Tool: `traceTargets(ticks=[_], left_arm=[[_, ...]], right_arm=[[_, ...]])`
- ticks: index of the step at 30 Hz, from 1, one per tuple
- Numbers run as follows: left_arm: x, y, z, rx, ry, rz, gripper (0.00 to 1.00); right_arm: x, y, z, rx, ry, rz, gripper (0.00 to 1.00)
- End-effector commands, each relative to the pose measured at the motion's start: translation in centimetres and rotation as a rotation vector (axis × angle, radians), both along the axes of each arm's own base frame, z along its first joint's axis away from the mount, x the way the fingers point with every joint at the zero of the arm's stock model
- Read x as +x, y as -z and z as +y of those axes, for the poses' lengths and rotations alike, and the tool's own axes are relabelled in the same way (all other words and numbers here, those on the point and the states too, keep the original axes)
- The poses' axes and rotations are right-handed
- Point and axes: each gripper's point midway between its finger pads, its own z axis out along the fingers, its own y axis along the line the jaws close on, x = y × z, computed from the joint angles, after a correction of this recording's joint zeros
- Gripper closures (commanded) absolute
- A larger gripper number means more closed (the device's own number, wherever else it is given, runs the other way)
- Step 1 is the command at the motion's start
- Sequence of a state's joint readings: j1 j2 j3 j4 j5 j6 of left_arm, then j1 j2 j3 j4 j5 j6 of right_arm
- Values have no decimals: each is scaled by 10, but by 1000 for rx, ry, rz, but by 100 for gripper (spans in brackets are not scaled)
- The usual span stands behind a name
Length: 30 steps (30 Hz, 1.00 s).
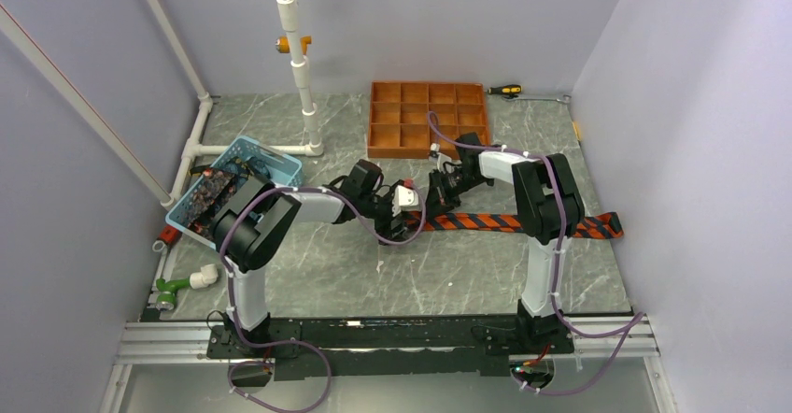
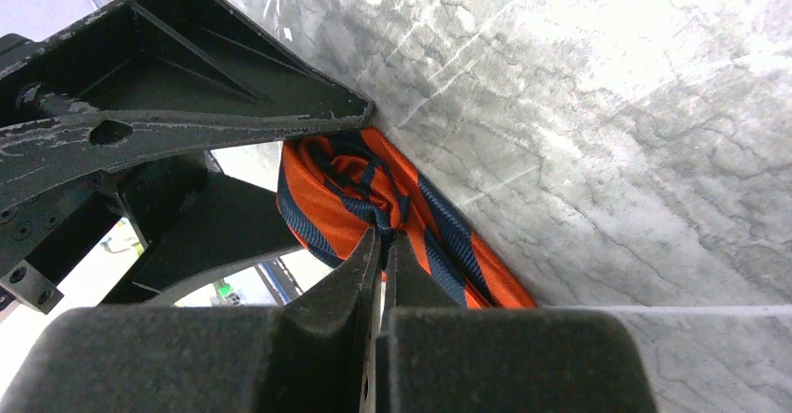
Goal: Roll the ties
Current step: Roll the tie at the center of the board.
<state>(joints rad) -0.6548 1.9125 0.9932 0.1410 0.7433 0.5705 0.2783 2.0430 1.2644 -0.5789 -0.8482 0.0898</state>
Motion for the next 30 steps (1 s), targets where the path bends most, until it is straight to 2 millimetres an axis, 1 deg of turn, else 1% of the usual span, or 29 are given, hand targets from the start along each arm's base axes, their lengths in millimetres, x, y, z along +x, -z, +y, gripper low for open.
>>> traceTargets(ticks=[1, 7, 9, 13, 15, 17, 19, 20, 25, 27, 30], left_arm=[[13, -16, -16, -36, -47, -33, 8], [22, -10, -26, -36, -86, 4, 8], [22, -9, -28, -38, -89, 16, 9], [22, 0, -29, -18, -108, 53, 13], [18, 1, -30, -25, -101, 76, 14], [11, -2, -32, -45, -79, 100, 12], [10, -2, -33, -51, -88, 120, 10], [11, -1, -33, -48, -98, 126, 11], [19, 11, -27, 1, -153, 112, 25], [18, 18, -21, 27, -146, 91, 31], [16, 23, -14, 46, -129, 42, 42]], right_arm=[[2, -12, 0, 9, -2, -52, 100], [3, -20, 1, 20, -1, -66, 100], [2, -23, 3, 28, 1, -65, 100], [3, -26, 4, 35, 7, -66, 100], [3, -26, 4, 36, 9, -67, 100], [3, -27, 4, 37, 13, -65, 100], [4, -28, 5, 38, 14, -67, 100], [4, -27, 5, 39, 15, -66, 100], [3, -30, 5, 43, 12, -62, 100], [2, -31, 4, 44, 10, -60, 100], [-1, -34, 4, 45, 8, -56, 100]])
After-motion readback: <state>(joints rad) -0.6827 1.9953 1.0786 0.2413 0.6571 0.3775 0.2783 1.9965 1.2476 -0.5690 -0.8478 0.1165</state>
